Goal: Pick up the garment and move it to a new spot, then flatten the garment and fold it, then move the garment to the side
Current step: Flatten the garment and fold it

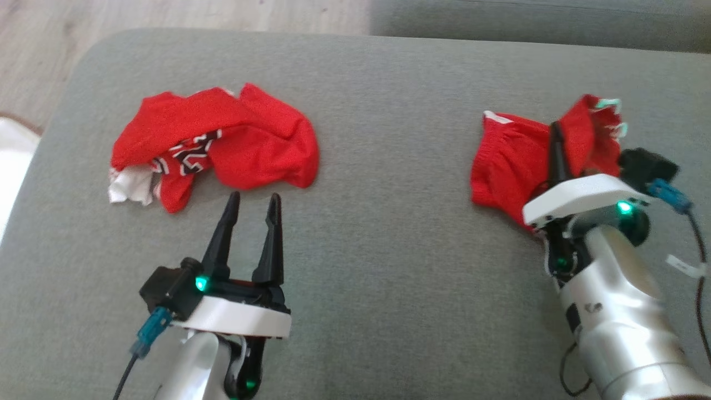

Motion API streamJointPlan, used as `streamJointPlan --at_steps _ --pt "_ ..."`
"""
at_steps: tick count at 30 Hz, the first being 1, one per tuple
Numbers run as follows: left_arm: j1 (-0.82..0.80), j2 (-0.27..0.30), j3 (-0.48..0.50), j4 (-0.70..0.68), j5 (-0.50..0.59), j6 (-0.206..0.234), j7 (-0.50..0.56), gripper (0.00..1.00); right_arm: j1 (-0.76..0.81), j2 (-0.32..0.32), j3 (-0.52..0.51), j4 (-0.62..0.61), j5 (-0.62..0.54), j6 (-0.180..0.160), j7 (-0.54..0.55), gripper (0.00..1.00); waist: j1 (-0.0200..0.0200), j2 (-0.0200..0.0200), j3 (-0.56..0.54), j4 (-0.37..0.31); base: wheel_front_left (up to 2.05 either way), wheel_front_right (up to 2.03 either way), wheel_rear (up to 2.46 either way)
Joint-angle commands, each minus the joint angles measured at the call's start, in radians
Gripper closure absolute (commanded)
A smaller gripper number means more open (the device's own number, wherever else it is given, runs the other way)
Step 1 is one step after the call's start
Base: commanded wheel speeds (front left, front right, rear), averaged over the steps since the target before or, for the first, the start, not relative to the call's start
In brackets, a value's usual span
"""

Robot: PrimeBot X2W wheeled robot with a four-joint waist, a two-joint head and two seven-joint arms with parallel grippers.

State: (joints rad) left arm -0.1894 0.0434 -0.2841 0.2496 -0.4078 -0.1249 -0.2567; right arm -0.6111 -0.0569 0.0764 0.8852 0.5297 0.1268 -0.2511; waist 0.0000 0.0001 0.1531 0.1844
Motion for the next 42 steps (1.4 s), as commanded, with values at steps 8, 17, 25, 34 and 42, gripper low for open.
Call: streamJointPlan --at_steps 8,17,25,34,42 --pt "-0.033 0.007 0.010 -0.031 -0.018 -0.006 -0.005 0.00 -0.128 0.007 0.124 0.096 0.015 0.004 -0.010 1.00 0.0000 -0.0001 0.034 0.074 0.00 0.00 0.00" --pt "-0.039 0.007 0.017 -0.021 -0.024 -0.006 -0.005 0.00 -0.127 0.007 0.252 0.174 0.034 0.004 -0.010 0.91 0.0000 -0.0001 0.044 0.085 0.00 0.00 0.00" --pt "-0.039 0.007 0.026 -0.016 -0.022 -0.006 -0.005 0.00 -0.098 0.007 0.408 0.178 0.046 0.004 -0.005 0.00 0.0000 -0.0001 0.027 0.044 0.00 0.00 0.00" --pt "-0.035 0.007 0.057 -0.015 -0.006 -0.006 -0.005 0.00 -0.102 0.007 0.552 0.122 0.010 0.004 -0.007 0.00 0.0000 -0.0001 -0.011 -0.054 0.00 0.00 0.00" --pt "-0.043 0.007 0.082 -0.026 0.010 -0.006 -0.005 0.00 -0.082 0.007 0.481 -0.039 -0.008 0.004 -0.010 0.00 0.0000 -0.0001 -0.031 -0.129 0.00 0.00 0.00"
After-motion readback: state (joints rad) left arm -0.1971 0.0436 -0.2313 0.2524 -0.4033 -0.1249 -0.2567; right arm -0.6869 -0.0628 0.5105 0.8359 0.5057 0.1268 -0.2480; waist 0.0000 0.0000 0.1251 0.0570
